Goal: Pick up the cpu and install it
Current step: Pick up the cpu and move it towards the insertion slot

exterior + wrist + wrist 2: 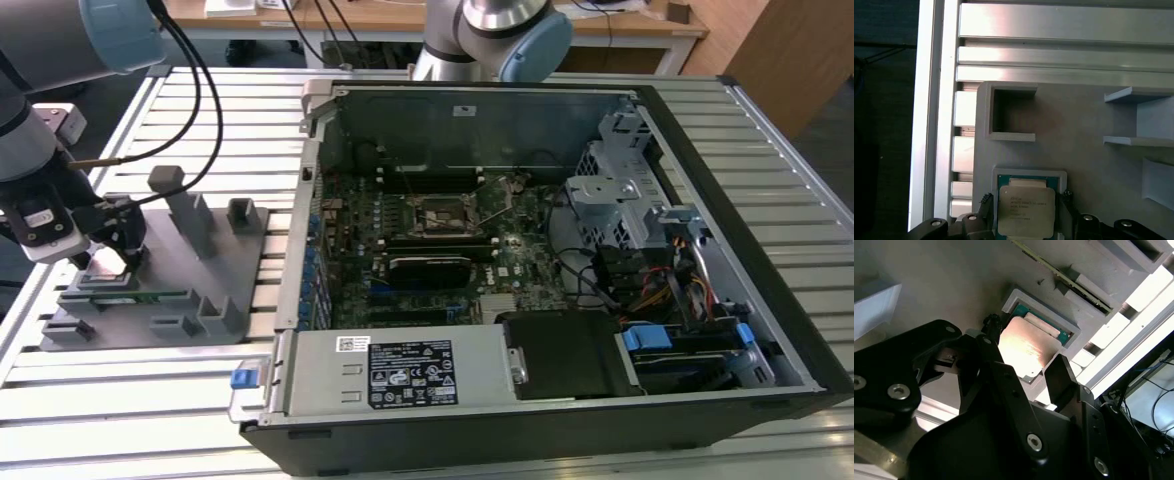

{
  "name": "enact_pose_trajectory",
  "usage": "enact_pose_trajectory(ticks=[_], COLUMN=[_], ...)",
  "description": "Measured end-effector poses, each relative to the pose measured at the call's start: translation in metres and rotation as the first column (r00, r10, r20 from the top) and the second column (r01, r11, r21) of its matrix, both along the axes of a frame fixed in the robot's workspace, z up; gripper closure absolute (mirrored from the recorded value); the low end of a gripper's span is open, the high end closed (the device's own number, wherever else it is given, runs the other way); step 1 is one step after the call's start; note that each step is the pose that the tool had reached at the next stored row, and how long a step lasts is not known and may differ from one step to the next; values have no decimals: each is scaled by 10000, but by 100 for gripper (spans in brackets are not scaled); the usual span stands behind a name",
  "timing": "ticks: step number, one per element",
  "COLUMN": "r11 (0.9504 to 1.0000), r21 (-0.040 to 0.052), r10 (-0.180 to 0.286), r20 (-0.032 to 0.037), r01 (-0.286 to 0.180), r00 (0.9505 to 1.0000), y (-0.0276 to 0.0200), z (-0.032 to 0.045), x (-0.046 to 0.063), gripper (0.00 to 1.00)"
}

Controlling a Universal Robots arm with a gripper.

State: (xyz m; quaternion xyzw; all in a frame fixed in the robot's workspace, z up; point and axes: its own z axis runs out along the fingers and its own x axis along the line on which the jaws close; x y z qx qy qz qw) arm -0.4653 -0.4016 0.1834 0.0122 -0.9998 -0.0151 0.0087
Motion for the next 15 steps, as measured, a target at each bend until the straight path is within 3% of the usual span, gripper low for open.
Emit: enact_pose_trajectory(ticks=[2, 3, 15], r11=[10000, 10000, 10000], r21=[-1, -1, 1], r10=[-8, -9, -9], r20=[0, 0, 3], r01=[8, 9, 9], r00=[10000, 10000, 10000], y=[0, 0, 0], z=[-1, 0, 63], x=[0, 0, 1], gripper=[38, 46, 46])
